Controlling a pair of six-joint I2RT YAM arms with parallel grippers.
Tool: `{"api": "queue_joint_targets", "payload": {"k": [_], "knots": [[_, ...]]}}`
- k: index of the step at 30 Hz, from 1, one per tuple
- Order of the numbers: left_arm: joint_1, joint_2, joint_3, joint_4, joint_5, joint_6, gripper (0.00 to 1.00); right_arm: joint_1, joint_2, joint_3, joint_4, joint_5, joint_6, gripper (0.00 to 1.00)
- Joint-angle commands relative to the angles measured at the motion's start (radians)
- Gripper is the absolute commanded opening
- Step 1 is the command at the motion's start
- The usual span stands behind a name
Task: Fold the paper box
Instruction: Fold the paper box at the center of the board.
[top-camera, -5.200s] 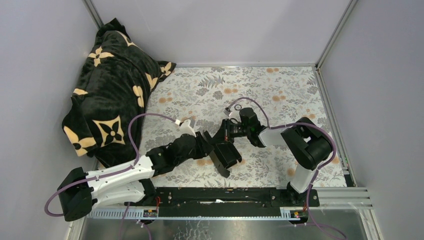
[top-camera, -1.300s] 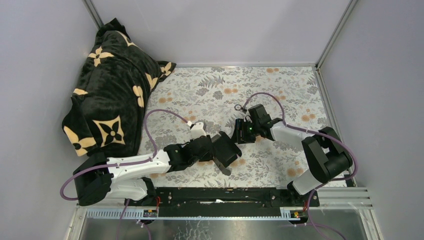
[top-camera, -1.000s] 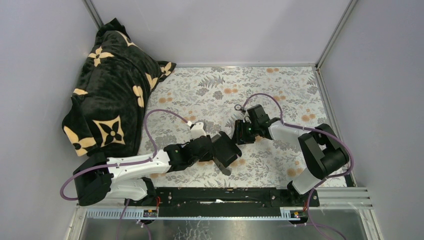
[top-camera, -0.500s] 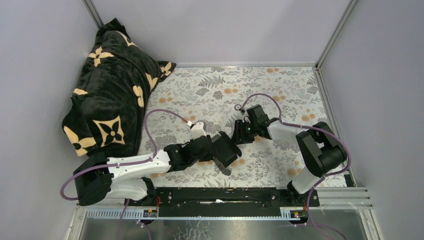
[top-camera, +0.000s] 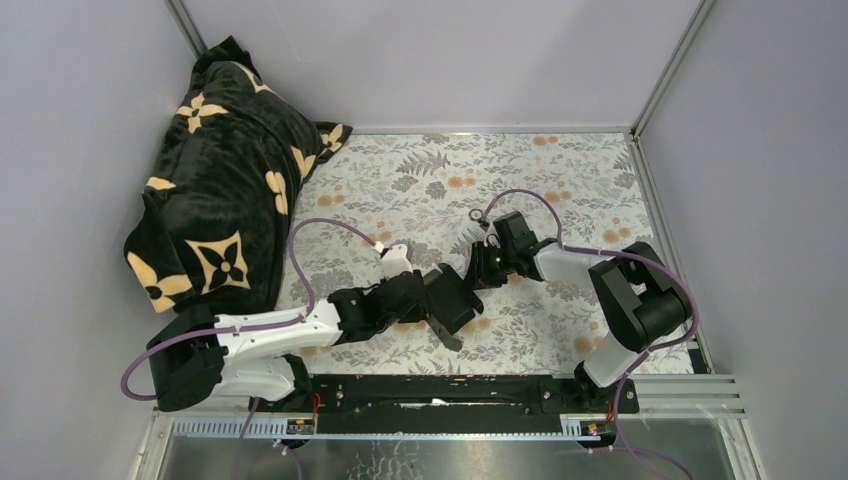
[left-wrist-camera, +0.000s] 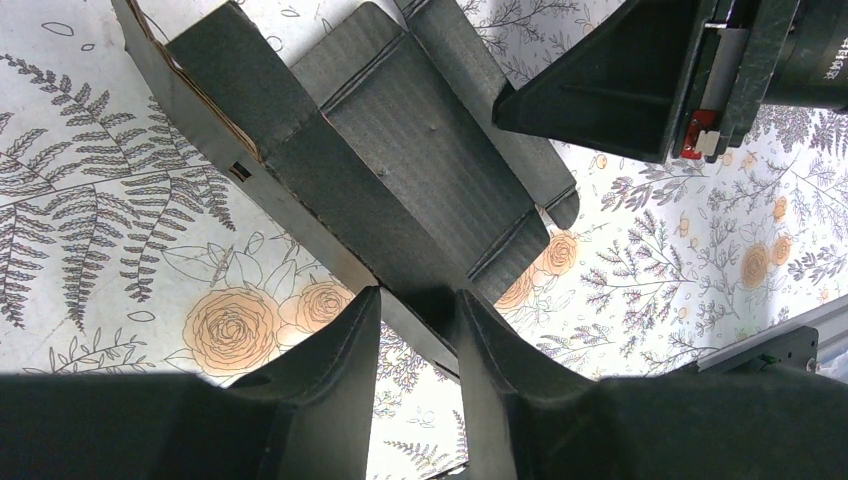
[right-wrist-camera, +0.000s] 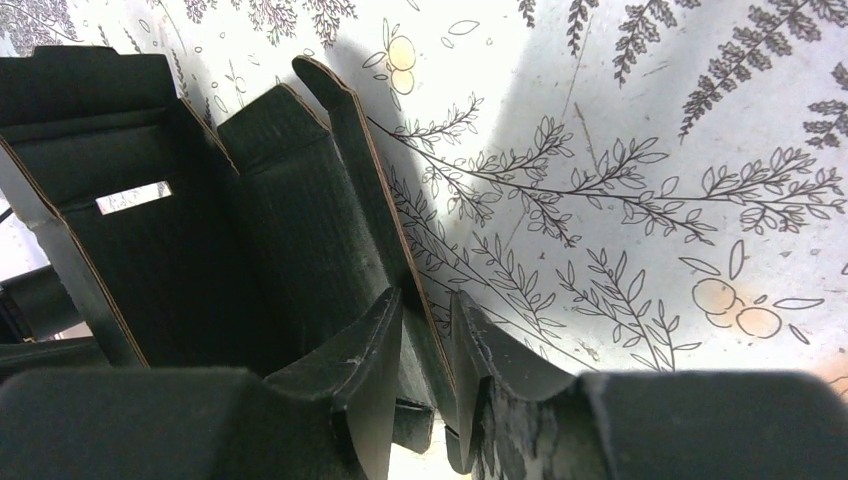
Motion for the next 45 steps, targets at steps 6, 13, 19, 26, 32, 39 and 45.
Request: {"api": "queue_joint_targets", "payload": {"k": [6,13,19,26,32,39,45], "knots": [[-0.005,0.007,-0.005,-0.056,-0.037,0.034,0.41,-0.004,-0.083,-0.064,0.021,-0.009,0.008,0.30],[0.006,-0.006,-0.002,-0.065,-0.047,0.049,0.42,-0.004,-0.191,-0.134,-0.005,0.012,0.031,0.27],[0.019,-0.020,0.001,-0.074,-0.055,0.060,0.43,-0.004,-0.272,-0.163,-0.056,0.020,0.033,0.29],[0.040,-0.047,0.009,-0.102,-0.063,0.086,0.45,-0.004,-0.308,-0.105,-0.135,0.044,-0.004,0.35],[0.067,-0.073,0.022,-0.120,-0.062,0.116,0.54,-0.004,-0.265,-0.036,-0.160,0.055,-0.041,0.43],[0.104,-0.076,0.021,-0.117,-0.040,0.135,0.58,-0.004,-0.154,0.052,-0.137,0.053,-0.077,0.46],[0.122,-0.079,0.025,-0.119,-0.037,0.146,0.58,-0.005,-0.041,0.161,-0.161,0.111,-0.137,0.50]]}}
